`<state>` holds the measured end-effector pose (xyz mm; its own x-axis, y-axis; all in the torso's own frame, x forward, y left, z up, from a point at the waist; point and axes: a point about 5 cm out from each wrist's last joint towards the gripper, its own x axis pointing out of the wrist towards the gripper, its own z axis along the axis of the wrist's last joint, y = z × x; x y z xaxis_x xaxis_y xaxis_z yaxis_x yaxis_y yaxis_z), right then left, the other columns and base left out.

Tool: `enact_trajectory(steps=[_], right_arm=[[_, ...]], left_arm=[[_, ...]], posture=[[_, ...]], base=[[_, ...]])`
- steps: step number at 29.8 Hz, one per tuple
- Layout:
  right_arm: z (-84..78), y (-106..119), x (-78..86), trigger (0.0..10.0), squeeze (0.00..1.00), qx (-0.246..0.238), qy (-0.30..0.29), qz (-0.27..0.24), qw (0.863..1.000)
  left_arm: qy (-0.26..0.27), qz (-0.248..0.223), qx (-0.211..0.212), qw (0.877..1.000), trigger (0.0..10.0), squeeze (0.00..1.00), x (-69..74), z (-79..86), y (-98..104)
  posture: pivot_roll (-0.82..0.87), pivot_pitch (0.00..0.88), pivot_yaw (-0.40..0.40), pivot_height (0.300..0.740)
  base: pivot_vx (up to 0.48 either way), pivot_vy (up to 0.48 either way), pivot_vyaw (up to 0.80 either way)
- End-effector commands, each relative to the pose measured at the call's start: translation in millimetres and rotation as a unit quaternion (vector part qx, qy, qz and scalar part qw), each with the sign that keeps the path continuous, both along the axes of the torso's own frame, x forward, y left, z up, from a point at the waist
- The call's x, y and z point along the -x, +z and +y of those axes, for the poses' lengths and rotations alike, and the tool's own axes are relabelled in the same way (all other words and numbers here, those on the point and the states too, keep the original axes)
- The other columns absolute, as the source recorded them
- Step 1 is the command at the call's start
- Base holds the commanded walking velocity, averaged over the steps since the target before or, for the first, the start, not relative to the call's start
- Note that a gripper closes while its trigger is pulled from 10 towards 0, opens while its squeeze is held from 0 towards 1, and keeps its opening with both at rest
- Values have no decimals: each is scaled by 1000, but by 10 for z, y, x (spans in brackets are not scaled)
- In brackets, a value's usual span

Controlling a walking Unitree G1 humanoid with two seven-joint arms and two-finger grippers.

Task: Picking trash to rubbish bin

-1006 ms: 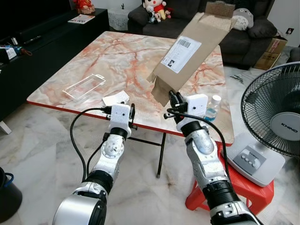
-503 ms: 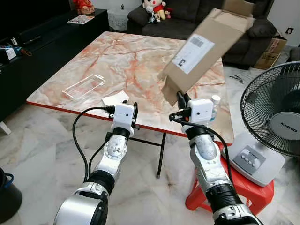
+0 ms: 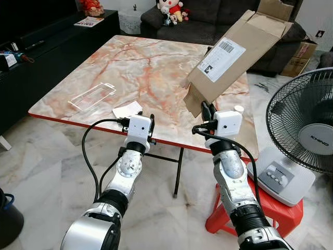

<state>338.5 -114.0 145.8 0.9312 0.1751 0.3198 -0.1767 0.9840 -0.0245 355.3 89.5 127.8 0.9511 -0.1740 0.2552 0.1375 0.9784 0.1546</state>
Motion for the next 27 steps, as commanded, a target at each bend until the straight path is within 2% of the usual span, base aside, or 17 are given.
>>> enact_trajectory(steps=[1, 21, 23, 27], right_arm=[[-27, 45, -19, 10000, 0, -7, -5, -10, 1000], [-79, 27, 8, 10000, 0, -31, -10, -6, 999], [-121, 13, -4, 10000, 0, -43, -18, 1, 999], [-188, -8, -10, 10000, 0, -37, -26, 6, 999]], left_arm=[[0, -10, 4, 1000, 10000, 0, 6, -10, 25], [11, -12, 5, 1000, 10000, 0, 8, 14, 24], [11, -8, 4, 1000, 10000, 0, 10, 17, 9], [11, -2, 2, 1000, 10000, 0, 12, 23, -16]], posture=[[-178, 0, -27, 740], [-174, 0, -42, 740], [-177, 0, -41, 740], [-180, 0, -41, 740]], base=[[-251, 0, 0], [-256, 0, 0], [-259, 0, 0], [-128, 0, 0]])
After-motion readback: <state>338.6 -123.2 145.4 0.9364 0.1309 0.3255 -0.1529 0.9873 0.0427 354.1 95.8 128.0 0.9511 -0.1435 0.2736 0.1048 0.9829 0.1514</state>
